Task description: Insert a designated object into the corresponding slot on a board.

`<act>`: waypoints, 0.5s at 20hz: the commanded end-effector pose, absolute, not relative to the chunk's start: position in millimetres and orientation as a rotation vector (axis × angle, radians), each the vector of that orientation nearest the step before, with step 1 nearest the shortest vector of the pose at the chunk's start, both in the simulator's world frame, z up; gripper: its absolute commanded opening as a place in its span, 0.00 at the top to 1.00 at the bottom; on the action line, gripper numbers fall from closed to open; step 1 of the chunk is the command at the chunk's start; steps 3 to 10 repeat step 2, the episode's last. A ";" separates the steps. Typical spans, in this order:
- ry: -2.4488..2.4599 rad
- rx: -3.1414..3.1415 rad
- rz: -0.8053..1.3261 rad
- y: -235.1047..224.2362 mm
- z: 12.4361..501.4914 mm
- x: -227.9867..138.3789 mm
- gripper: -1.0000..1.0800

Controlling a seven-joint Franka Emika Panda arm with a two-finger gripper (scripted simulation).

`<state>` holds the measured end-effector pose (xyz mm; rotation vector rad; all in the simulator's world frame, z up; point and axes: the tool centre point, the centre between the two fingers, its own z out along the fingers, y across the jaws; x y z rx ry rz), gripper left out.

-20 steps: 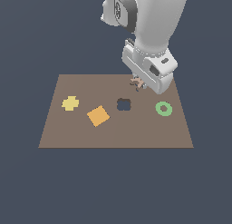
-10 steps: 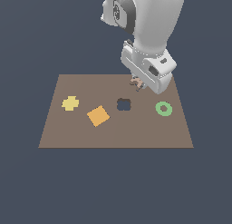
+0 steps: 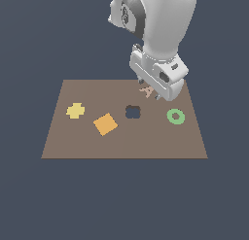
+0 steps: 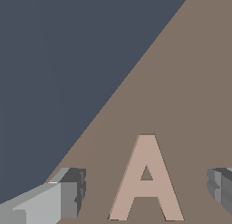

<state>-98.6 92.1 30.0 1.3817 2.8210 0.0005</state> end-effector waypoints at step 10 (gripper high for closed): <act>2.821 1.382 0.001 92.0 30.0 -98.5 0.04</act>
